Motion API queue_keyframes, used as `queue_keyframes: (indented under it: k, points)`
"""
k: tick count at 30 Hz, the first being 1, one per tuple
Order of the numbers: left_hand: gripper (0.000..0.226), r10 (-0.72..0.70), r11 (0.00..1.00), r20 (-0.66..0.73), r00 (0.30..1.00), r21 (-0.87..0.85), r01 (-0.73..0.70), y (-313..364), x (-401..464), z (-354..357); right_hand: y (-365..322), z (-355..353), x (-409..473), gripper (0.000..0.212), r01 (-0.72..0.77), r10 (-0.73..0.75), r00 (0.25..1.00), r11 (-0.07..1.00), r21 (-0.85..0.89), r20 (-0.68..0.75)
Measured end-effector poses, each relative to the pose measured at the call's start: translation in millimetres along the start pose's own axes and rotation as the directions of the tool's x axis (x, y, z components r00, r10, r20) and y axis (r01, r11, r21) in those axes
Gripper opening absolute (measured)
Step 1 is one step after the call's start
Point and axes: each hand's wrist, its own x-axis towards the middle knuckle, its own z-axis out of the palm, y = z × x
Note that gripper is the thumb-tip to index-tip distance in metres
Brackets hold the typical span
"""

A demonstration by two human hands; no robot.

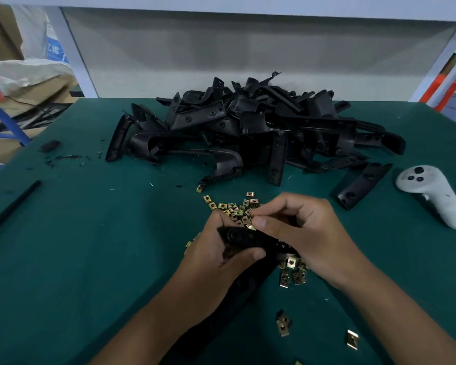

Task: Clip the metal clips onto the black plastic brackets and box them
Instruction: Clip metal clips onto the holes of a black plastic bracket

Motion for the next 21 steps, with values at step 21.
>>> queue_keyframes:
  k: [21]
  points:
    - [0.042, 0.009, 0.969, 0.141, 0.99, -0.247, 0.027, 4.5, 4.3, -3.9, -5.3, -8.3, -1.3, 0.011, 0.006, -0.001, 0.992, 0.999, -0.044, 0.125]
